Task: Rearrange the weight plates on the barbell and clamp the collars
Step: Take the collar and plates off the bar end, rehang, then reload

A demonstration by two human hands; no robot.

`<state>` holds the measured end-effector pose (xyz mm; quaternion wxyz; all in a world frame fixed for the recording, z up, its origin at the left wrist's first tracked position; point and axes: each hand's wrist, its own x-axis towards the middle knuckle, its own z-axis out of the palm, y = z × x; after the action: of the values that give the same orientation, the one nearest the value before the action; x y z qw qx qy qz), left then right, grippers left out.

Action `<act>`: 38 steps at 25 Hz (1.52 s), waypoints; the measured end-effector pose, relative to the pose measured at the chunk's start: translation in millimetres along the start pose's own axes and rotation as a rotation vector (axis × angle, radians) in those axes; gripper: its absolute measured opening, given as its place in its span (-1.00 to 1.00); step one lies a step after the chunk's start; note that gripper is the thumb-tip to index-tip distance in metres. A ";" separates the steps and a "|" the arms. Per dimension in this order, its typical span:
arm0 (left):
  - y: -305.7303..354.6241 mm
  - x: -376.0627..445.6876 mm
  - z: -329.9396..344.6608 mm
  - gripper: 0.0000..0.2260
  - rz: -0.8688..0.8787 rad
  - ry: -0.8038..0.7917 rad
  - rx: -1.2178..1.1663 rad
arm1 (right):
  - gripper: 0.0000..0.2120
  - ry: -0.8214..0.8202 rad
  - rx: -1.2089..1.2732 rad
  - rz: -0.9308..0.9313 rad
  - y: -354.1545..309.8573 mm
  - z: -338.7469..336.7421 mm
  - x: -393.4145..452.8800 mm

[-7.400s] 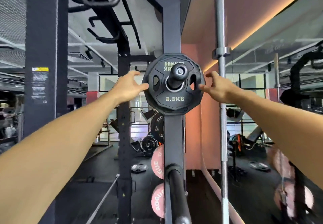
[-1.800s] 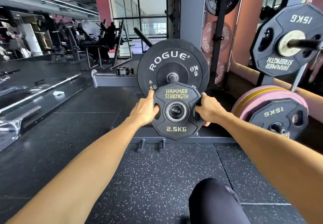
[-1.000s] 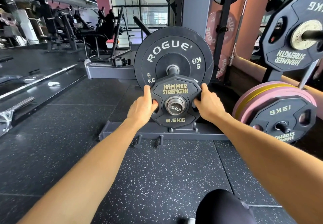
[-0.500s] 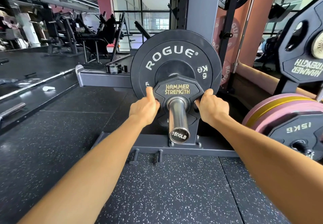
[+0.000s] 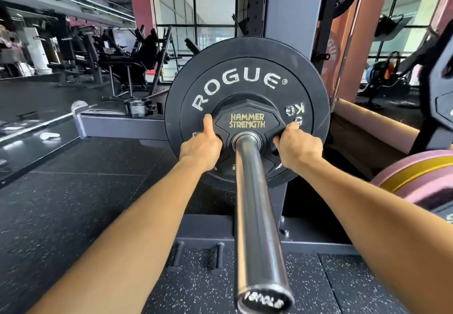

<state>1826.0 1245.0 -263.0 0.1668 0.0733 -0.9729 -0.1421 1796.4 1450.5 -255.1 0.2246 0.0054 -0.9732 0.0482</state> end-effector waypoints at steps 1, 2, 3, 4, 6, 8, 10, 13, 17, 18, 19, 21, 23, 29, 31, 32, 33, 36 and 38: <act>-0.1 8.4 4.0 -0.36 -0.004 0.009 0.016 | -0.63 0.003 -0.005 0.001 -0.6 3.7 8.0; 0.0 15.4 6.9 -0.35 -0.009 0.016 0.036 | -0.62 0.004 -0.014 0.001 -1.6 6.5 15.2; 0.5 23.2 10.2 -0.33 -0.013 0.020 0.054 | -0.62 0.002 -0.023 0.003 -2.8 10.0 22.9; 1.5 31.4 13.1 -0.32 -0.019 0.021 0.071 | -0.63 -0.003 -0.036 0.007 -3.9 13.4 30.2; 4.0 46.4 17.7 -0.30 -0.026 0.015 0.092 | -0.65 -0.022 -0.086 -0.003 -6.8 18.8 43.4; 5.7 55.7 21.3 -0.26 -0.036 0.002 0.163 | -0.67 -0.033 -0.143 -0.025 -7.2 23.4 52.8; 5.0 60.7 27.2 -0.27 0.013 0.022 0.336 | -0.76 -0.025 -0.214 -0.069 -5.1 29.5 58.0; 2.8 67.3 29.8 -0.31 0.023 0.007 0.342 | -0.90 -0.065 -0.257 -0.087 -5.4 28.9 57.0; -0.8 47.4 10.9 -0.39 -0.108 -0.120 -0.025 | -0.85 -0.197 -0.110 -0.009 -9.3 1.6 48.8; -8.1 37.9 6.3 -0.43 -0.093 -0.130 -0.078 | -0.76 -0.200 -0.034 0.009 -8.4 -5.1 43.6; -17.9 27.1 -1.0 -0.47 -0.082 -0.136 -0.115 | -0.71 -0.193 0.041 0.008 -7.4 -10.3 36.4; -40.8 6.3 -28.1 -0.51 -0.068 -0.123 -0.156 | -0.66 -0.176 0.157 -0.085 -10.3 -25.3 18.1; -63.3 -15.9 -62.8 -0.47 -0.056 -0.108 -0.200 | -0.63 -0.212 0.256 -0.196 -20.8 -46.5 -1.5; -123.8 -90.1 -150.4 -0.39 -0.098 -0.025 -0.218 | -0.37 -0.271 0.399 -0.410 -80.0 -105.3 -58.1; -147.4 -102.3 -171.0 -0.40 -0.129 -0.008 -0.214 | -0.34 -0.297 0.419 -0.456 -104.9 -118.0 -66.4; -158.5 -104.3 -178.6 -0.40 -0.141 0.000 -0.216 | -0.32 -0.306 0.420 -0.479 -117.8 -122.1 -67.1; -168.3 -103.4 -184.1 -0.41 -0.149 0.012 -0.218 | -0.31 -0.310 0.418 -0.501 -131.0 -123.8 -65.1; -190.5 -85.7 -191.4 -0.39 -0.146 0.047 -0.214 | -0.29 -0.319 0.438 -0.549 -169.4 -121.2 -43.0; -208.4 -61.2 -190.2 -0.39 -0.155 0.062 -0.200 | -0.30 -0.324 0.444 -0.572 -198.2 -112.3 -17.2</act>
<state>1968.7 1010.9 -172.3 0.1916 0.1356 -0.9397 -0.2488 1867.2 1263.9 -144.1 0.0659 0.3324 -0.9211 0.1916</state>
